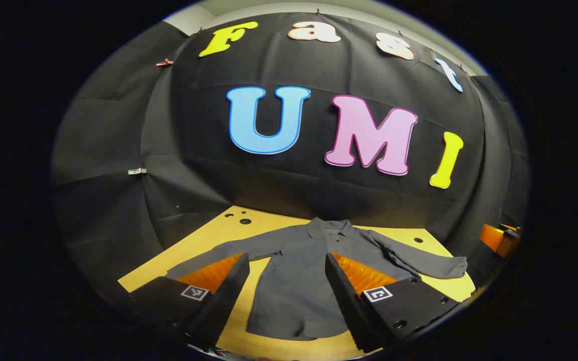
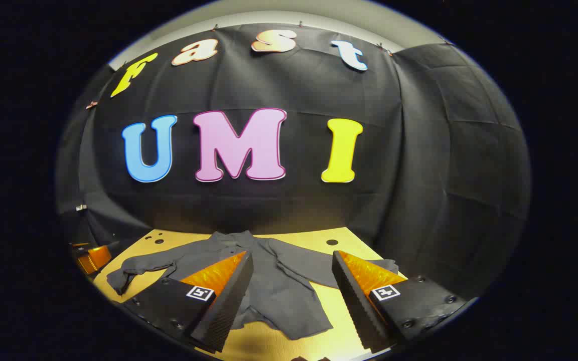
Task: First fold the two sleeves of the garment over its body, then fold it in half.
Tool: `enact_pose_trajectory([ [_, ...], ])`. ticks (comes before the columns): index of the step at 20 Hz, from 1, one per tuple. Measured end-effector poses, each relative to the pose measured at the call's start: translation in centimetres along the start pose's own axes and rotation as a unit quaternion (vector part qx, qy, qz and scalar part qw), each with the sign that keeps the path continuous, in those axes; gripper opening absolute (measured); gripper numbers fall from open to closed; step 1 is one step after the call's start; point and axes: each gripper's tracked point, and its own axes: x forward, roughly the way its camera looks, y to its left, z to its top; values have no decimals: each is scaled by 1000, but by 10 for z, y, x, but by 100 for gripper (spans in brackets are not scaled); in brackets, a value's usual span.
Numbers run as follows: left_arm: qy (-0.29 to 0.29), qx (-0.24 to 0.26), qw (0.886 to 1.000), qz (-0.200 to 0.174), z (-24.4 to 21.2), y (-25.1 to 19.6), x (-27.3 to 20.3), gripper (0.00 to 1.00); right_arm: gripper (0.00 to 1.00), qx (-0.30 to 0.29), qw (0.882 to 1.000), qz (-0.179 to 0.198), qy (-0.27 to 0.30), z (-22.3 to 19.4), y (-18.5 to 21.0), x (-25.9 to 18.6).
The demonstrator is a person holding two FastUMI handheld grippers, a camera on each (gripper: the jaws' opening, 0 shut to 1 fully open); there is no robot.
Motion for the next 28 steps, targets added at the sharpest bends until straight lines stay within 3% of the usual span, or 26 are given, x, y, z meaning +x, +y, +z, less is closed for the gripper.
enact_pose_trajectory([
  [10, -43, 60, 997, -19, 26, -32, 12, 96, 98, 27, 1000, -2, 3, -9, -11, 19],
  [19, -55, 66, 996, -3, 29, -36, 23, 96, 98, 6, 1000, 7, -7, -9, -16, 41],
  [28, -28, 73, 997, 18, 8, -35, 34, 96, 98, 29, 995, -68, 60, -45, -77, 83],
])
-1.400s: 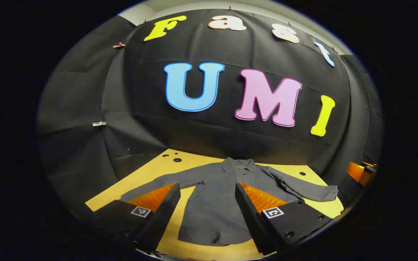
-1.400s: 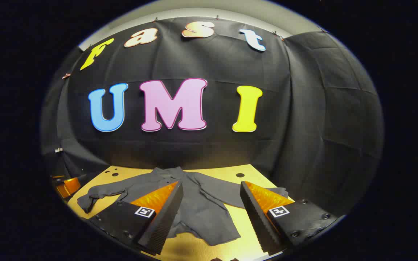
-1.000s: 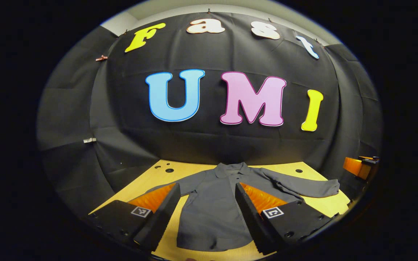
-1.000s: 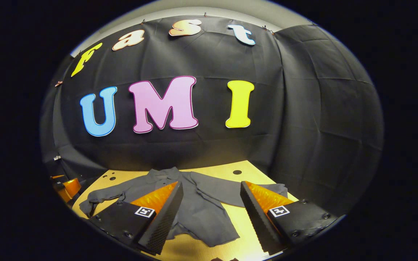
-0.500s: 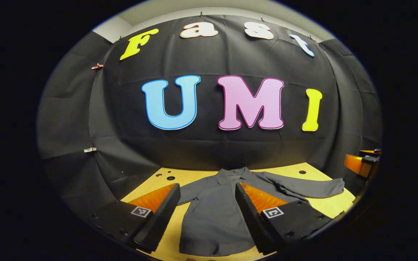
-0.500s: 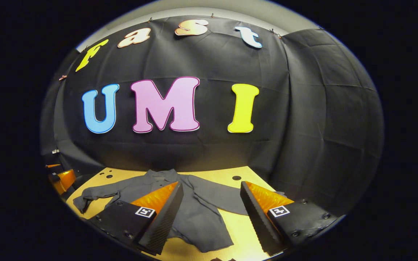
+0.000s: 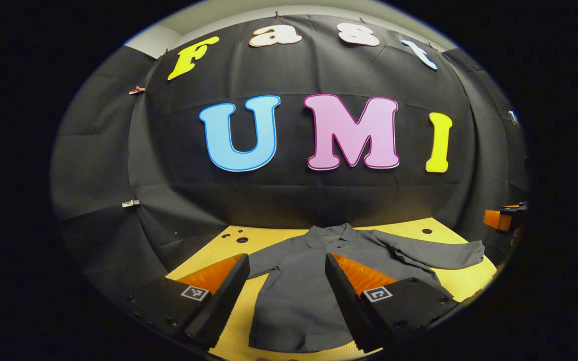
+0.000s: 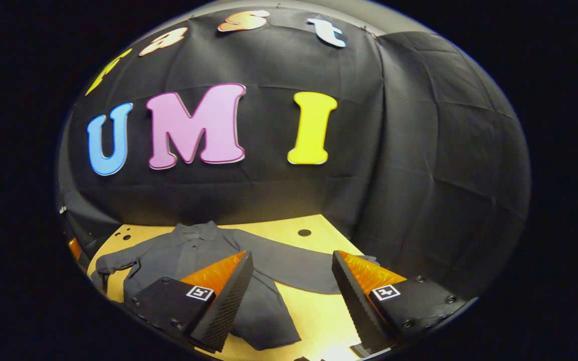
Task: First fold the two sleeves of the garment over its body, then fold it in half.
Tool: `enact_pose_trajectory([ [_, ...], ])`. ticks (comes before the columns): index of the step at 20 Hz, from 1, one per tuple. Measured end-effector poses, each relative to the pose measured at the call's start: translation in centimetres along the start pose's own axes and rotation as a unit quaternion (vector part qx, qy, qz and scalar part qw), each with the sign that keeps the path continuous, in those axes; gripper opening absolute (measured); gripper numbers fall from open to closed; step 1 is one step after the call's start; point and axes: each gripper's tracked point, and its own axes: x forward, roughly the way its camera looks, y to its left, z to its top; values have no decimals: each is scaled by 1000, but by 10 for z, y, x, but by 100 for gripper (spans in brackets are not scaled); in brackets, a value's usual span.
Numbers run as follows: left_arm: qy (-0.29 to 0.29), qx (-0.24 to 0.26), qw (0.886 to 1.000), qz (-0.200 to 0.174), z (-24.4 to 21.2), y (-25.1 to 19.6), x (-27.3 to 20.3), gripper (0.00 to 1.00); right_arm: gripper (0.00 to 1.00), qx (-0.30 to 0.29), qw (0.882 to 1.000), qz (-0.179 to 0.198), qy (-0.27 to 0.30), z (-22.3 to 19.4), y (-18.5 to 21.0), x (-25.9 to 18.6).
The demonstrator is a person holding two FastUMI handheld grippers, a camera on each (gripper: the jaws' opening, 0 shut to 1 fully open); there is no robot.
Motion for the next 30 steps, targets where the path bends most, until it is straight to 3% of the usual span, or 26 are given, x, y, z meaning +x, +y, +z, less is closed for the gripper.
enact_pose_trajectory([
  [10, 44, -3, 998, 35, -21, -7, 28, 96, 98, 31, 990, -109, 90, -58, -98, 77],
  [15, 77, -26, 995, 63, -41, -9, 30, 98, 98, 84, 972, -146, 163, -111, -132, 114],
  [21, 117, -58, 986, 102, -64, -5, 29, 98, 98, 98, 958, -180, 201, -139, -166, 152],
  [30, 135, -43, 985, 100, -71, -19, 36, 98, 98, 117, 941, -188, 254, -173, -187, 207],
])
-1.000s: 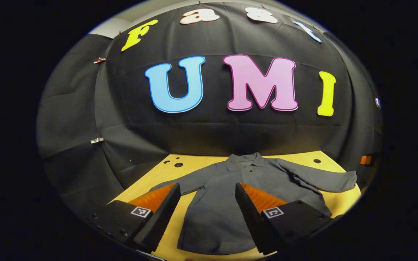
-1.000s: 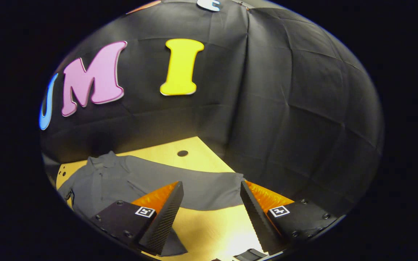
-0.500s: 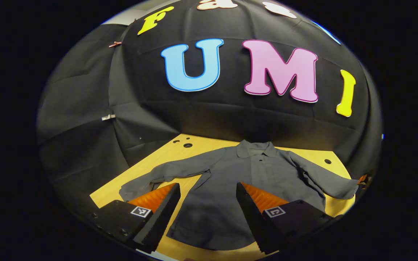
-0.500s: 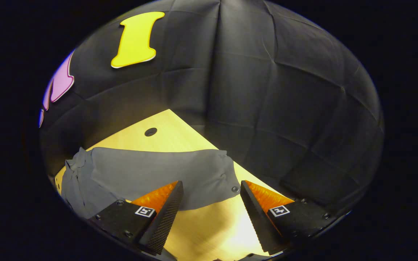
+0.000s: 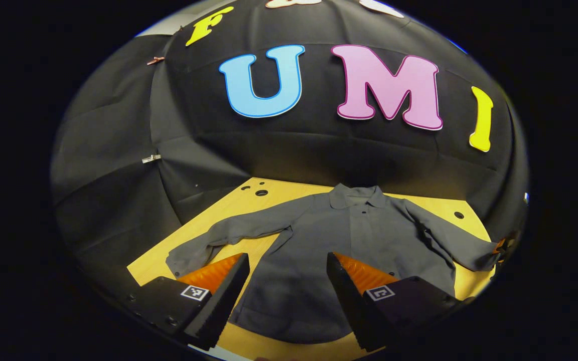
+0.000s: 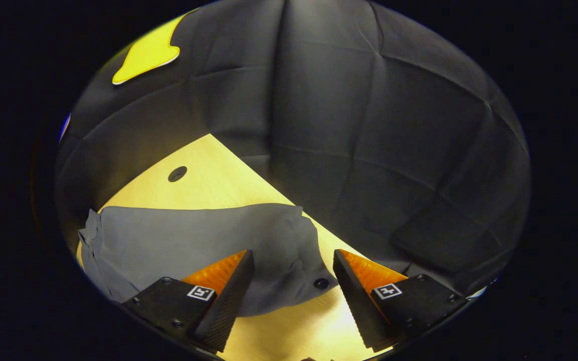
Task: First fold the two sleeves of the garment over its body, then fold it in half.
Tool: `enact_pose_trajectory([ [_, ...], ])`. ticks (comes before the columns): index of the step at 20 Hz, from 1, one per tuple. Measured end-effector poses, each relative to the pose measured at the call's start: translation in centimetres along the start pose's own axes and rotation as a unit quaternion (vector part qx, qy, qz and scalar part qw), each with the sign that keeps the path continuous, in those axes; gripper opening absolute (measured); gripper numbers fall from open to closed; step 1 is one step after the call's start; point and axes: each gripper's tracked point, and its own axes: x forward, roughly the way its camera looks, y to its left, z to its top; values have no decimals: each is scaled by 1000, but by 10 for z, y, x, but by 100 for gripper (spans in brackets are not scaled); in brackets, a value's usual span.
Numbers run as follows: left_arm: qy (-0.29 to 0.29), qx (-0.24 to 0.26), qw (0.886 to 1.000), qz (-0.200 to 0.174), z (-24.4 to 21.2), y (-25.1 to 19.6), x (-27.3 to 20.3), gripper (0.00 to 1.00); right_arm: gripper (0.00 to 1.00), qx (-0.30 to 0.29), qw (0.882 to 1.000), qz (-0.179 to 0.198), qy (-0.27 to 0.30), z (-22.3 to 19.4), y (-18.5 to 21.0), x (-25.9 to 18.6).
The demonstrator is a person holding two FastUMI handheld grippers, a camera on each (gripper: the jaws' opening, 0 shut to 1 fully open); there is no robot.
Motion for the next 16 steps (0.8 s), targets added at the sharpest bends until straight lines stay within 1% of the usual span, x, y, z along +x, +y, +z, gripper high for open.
enact_pose_trajectory([
  [1, 2, 1, 1000, -2, -2, -3, 0, 98, 98, -5, 1000, -4, 5, -3, 7, 3],
  [3, 5, 4, 1000, -6, -3, -7, 0, 98, 99, -11, 1000, -8, 17, -9, 7, 4],
  [7, 4, 16, 1000, -12, -1, -15, 2, 98, 99, -13, 999, 4, 34, -12, 8, 7],
  [8, 3, 18, 1000, -14, 1, -17, 2, 97, 100, -12, 999, 5, 30, -11, 10, 7],
  [11, 3, 20, 1000, -17, -1, -20, 0, 96, 97, -16, 999, 12, 28, -9, 13, 4],
  [12, 4, 19, 1000, -18, -1, -20, 0, 96, 94, -20, 999, 17, 31, -7, 16, 4],
  [15, 7, 18, 999, -26, -3, -26, -1, 96, 41, -33, 998, 38, 31, -4, 36, 8],
  [16, 5, 19, 999, -27, -1, -27, 0, 96, 43, -31, 998, 47, 36, -8, 38, 5],
])
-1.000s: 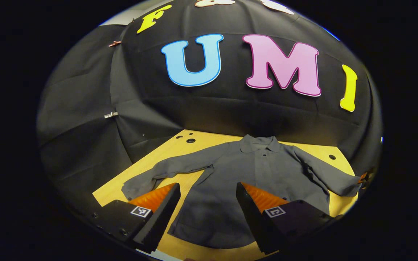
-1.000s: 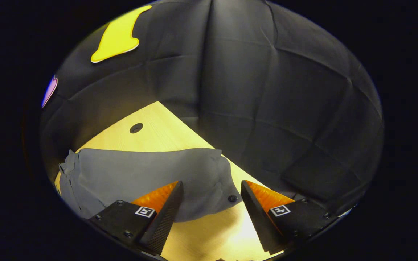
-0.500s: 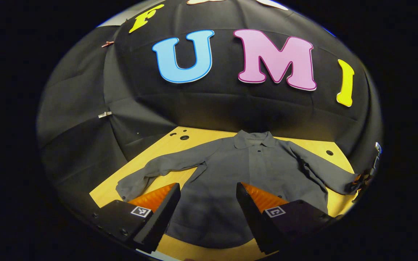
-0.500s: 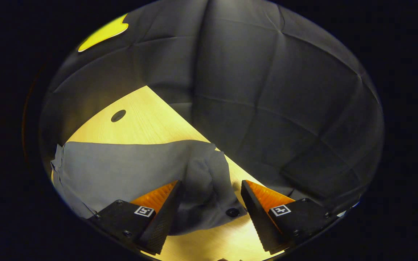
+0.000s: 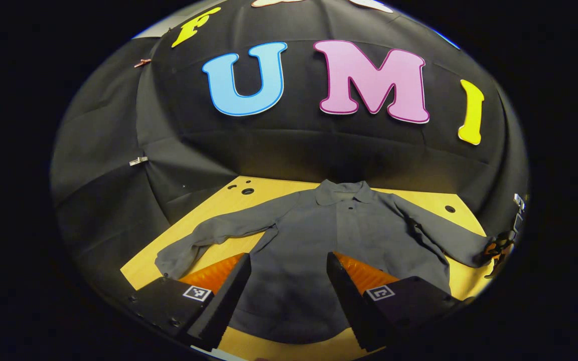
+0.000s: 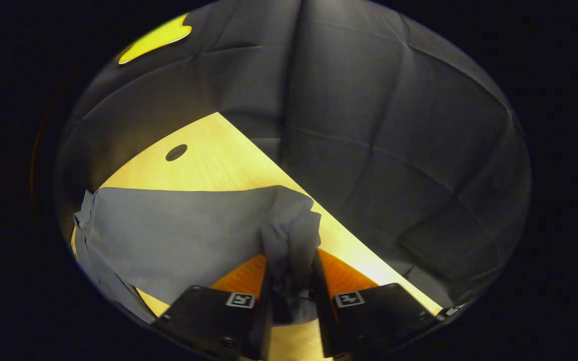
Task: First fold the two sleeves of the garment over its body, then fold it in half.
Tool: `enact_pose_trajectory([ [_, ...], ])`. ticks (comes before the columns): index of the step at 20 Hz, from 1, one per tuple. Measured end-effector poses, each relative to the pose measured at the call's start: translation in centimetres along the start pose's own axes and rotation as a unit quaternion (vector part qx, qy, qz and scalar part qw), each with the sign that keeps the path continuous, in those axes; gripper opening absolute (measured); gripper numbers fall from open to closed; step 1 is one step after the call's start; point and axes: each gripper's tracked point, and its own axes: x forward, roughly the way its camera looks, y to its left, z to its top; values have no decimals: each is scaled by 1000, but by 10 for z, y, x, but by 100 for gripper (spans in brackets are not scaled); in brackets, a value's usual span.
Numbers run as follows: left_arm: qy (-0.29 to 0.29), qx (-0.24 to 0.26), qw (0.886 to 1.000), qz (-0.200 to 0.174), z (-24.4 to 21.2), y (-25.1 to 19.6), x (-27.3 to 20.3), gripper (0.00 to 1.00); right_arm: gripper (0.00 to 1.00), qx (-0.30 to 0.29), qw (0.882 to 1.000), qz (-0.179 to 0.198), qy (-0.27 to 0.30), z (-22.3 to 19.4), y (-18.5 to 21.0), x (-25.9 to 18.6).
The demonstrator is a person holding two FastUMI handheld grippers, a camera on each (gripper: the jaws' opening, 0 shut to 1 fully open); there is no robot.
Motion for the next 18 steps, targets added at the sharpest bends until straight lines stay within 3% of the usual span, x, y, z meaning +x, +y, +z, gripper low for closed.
enact_pose_trajectory([
  [1, -2, 0, 1000, -1, 0, -1, 0, 96, 7, 1, 1000, 7, -3, 1, 2, -2],
  [2, -4, 1, 1000, -2, 2, -1, 0, 96, 14, 1, 1000, 18, 6, -2, 5, -3],
  [4, -5, -1, 1000, -4, 2, -3, -1, 96, 6, 11, 999, 39, 17, -2, 11, -9],
  [10, -22, 10, 1000, 8, 11, 16, -12, 96, 5, -61, 996, 56, -38, 38, 24, -36],
  [18, -25, -10, 999, 35, 15, 56, -17, 96, 5, -169, 972, 123, -112, 86, 106, -137],
])
